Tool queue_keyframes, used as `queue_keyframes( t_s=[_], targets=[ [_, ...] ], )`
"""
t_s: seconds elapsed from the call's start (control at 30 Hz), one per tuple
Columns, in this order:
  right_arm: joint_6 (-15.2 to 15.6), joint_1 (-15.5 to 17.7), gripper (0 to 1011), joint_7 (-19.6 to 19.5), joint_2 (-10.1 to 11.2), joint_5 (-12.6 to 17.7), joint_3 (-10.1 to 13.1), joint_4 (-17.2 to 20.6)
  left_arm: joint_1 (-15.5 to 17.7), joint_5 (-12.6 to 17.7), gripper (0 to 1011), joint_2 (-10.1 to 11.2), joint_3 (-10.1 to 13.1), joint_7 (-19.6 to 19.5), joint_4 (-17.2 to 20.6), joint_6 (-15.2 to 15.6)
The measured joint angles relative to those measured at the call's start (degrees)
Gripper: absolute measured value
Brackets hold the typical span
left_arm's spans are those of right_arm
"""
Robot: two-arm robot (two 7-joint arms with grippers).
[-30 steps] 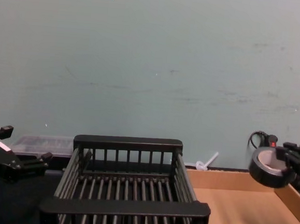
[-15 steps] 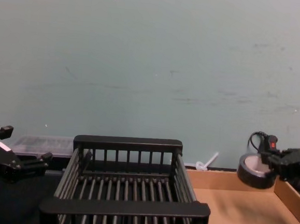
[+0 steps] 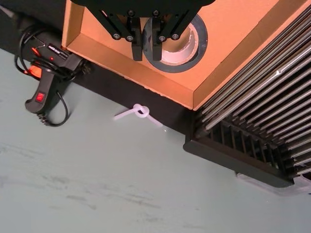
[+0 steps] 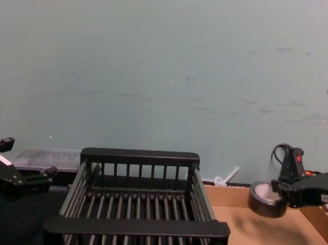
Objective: Pick up the white tape and place it into the black box , Pick up the silver tape and place it into the brown box.
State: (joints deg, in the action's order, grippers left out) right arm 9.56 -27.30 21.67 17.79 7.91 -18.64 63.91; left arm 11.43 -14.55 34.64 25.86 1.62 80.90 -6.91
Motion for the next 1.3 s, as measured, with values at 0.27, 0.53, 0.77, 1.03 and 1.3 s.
queue_keyframes(
  t_s=[0.27,0.53,0.77,1.03,1.3],
  targets=[
    [0.0,-0.6,125,0.3,-0.3,-0.4,-0.5,-1.0,0.0,0.0,1001,0.0,0.0,0.0,0.0,0.0],
    [0.0,-0.6,151,0.3,-0.3,-0.4,-0.4,-0.9,0.0,0.0,1001,0.0,0.0,0.0,0.0,0.0],
    [-0.1,-0.5,347,0.3,-0.3,-0.3,-0.4,-0.9,0.0,0.0,1001,0.0,0.0,0.0,0.0,0.0],
    [-0.1,-0.5,593,0.3,-0.3,-0.3,-0.3,-0.9,0.0,0.0,1001,0.0,0.0,0.0,0.0,0.0],
    [-0.1,-0.5,826,0.3,-0.3,-0.2,-0.3,-0.8,0.0,0.0,1001,0.0,0.0,0.0,0.0,0.0]
  ],
)
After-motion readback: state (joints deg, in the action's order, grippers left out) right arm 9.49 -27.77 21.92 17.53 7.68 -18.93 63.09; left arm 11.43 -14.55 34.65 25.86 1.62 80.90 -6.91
